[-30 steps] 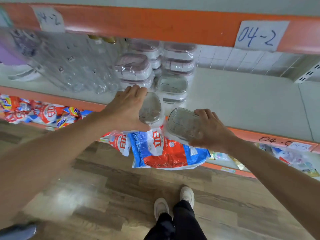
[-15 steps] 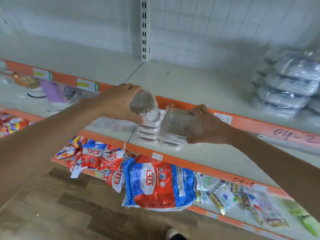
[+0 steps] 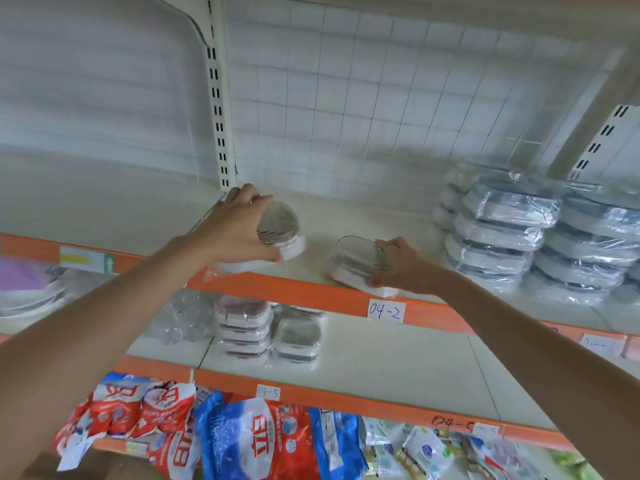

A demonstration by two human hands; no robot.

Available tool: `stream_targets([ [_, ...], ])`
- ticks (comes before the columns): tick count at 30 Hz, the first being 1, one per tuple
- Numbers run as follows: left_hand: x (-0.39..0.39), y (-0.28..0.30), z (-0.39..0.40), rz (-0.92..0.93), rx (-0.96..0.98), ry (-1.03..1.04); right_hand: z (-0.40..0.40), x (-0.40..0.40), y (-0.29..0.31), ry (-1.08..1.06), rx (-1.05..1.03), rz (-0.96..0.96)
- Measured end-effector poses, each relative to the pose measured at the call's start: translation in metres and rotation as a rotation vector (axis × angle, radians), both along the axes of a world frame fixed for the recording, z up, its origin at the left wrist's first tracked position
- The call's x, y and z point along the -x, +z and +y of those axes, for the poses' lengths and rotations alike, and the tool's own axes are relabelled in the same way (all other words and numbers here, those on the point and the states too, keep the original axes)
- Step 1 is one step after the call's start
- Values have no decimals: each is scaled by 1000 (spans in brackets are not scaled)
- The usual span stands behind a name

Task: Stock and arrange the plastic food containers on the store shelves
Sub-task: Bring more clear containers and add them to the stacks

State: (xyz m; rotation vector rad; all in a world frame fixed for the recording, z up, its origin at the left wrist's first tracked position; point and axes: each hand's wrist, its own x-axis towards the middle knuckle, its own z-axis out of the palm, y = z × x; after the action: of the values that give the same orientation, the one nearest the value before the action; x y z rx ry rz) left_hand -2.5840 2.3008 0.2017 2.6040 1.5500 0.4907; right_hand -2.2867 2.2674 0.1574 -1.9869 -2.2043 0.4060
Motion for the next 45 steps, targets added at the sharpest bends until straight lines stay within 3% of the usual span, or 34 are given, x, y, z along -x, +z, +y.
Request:
stream_targets([
  [9, -78, -53, 76, 87, 113, -17, 84, -56, 4, -25, 97, -240],
  [13, -91, -71, 105, 7, 79, 24, 108, -65, 1, -44, 45, -136],
  [17, -89, -73, 131, -7, 176, 115, 123, -69, -1, -54, 17, -70],
  [24, -89, -73, 161, -47, 230, 15, 142, -70, 1, -67, 42, -69],
  [26, -84, -78, 161, -133, 216, -25, 148, -70, 3, -89, 55, -68],
  [30, -76, -101, 146, -587, 152, -28, 153, -68, 4, -101, 41, -111],
  [32, -76, -107, 142, -680, 151, 39, 151, -67, 4, -109, 48, -135],
  [36, -79, -109, 140, -571, 121, 109, 146, -59, 12, -122, 85, -300],
  [38, -78, -108, 139, -559, 130, 61, 144, -40, 15, -76, 8, -345],
  [42, -76, -106, 140, -530, 193, -102, 138, 18, 17, 145, -82, -47],
  [45, -74, -108, 140, -518, 218, -170, 134, 45, 9, 171, 69, -132],
])
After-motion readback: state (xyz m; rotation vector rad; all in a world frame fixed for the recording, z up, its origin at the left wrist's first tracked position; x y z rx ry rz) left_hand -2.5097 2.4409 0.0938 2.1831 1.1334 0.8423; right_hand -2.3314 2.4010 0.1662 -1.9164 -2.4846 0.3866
